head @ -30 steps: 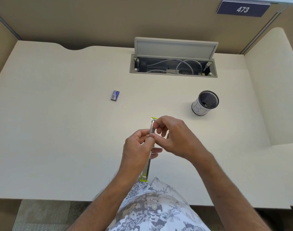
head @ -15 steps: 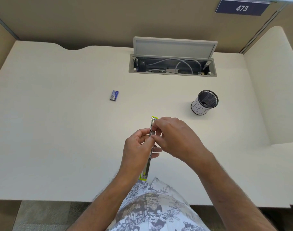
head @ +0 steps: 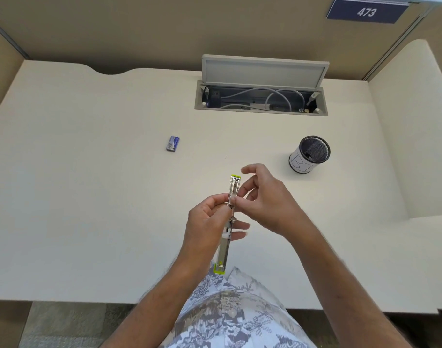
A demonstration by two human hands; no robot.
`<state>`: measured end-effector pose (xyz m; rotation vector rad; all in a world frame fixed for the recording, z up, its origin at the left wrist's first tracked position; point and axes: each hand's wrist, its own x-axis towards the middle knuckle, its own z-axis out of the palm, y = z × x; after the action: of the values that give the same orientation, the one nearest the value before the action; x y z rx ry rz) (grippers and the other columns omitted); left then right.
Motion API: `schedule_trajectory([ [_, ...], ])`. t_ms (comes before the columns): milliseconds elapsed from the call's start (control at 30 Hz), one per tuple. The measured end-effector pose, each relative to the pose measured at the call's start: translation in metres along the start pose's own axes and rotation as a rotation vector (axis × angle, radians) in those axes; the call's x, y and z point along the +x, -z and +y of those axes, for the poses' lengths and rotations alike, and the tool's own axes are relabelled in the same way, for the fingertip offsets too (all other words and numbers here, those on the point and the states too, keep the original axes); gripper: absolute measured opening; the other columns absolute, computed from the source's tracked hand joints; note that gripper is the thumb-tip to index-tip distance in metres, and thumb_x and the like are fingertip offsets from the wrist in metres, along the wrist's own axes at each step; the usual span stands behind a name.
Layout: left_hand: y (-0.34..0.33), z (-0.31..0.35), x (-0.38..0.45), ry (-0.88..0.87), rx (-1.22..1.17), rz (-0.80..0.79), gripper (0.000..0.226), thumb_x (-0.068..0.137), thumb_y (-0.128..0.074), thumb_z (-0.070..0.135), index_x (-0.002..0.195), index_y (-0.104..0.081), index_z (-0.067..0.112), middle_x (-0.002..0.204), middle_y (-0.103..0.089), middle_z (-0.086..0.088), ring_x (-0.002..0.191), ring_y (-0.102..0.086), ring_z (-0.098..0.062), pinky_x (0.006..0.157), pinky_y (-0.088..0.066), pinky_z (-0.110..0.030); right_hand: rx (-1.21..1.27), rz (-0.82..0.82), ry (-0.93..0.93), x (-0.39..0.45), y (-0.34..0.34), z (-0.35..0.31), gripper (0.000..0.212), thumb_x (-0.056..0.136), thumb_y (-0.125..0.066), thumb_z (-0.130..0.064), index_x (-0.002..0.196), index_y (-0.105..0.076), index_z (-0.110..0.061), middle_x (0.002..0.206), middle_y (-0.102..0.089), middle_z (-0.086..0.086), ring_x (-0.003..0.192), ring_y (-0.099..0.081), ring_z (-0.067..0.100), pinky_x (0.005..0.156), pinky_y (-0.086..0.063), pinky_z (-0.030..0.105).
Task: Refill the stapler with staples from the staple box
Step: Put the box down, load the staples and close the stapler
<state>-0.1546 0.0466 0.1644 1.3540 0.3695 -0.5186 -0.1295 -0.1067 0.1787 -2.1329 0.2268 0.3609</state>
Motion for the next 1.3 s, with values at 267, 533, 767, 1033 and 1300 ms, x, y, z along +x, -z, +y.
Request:
schedule_trajectory([
  [267, 0.001, -0.009, -0.002, 0.021, -0.027, -0.065, 0.022, 0.104, -0.054, 0.004, 0.117, -0.071, 0.009, 0.105, -0.082, -0.013, 0.079, -0.08, -0.033, 0.069, -0.066, -0.04, 0.468, 0.055, -0.174, 0.011, -0.01, 0.012, 0.018, 0.09, -0.062, -0.011, 0.1, -0.076, -0.016, 0.072, -0.06, -0.001, 0.062, -0.05, 0.009, 0.055, -0.042, 0.021],
  [533, 0.007, -0.013, 0.0, 0.016, -0.148, -0.305, 0.052, 0.09, -0.075, 0.025, 0.138, -0.06, 0.011, 0.127, -0.075, -0.013, 0.101, -0.077, -0.032, 0.08, -0.064, -0.041, 0.614, 0.131, -0.152, 0.012, -0.01, 0.021, 0.013, 0.095, -0.067, -0.017, 0.101, -0.078, -0.019, 0.075, -0.068, -0.007, 0.059, -0.056, 0.006, 0.053, -0.046, 0.021],
  [767, 0.004, -0.013, 0.009, -0.031, 0.006, -0.067, 0.016, 0.104, -0.064, 0.019, 0.116, -0.067, 0.009, 0.101, -0.083, -0.012, 0.078, -0.081, -0.038, 0.068, -0.067, -0.039, 0.645, -0.028, -0.035, 0.011, -0.011, 0.029, 0.02, 0.1, -0.064, -0.014, 0.118, -0.073, -0.011, 0.08, -0.07, -0.008, 0.068, -0.059, 0.008, 0.06, -0.049, 0.02],
  [1033, 0.0, -0.011, 0.011, 0.003, 0.08, 0.02, 0.01, 0.107, -0.059, 0.018, 0.106, -0.064, 0.01, 0.089, -0.083, -0.013, 0.068, -0.08, -0.039, 0.06, -0.067, -0.04, 0.67, -0.041, -0.026, 0.011, -0.02, 0.03, 0.021, 0.1, -0.063, -0.012, 0.119, -0.071, -0.007, 0.087, -0.069, 0.002, 0.075, -0.063, 0.015, 0.064, -0.051, 0.022],
  [1300, -0.001, -0.007, 0.009, 0.089, 0.079, 0.016, 0.016, 0.107, -0.059, 0.02, 0.112, -0.06, 0.005, 0.091, -0.083, -0.012, 0.064, -0.079, -0.041, 0.047, -0.062, -0.035, 0.637, -0.031, -0.023, 0.012, -0.025, 0.036, 0.021, 0.1, -0.063, -0.011, 0.119, -0.072, -0.01, 0.09, -0.071, 0.003, 0.08, -0.067, 0.012, 0.073, -0.057, 0.028],
])
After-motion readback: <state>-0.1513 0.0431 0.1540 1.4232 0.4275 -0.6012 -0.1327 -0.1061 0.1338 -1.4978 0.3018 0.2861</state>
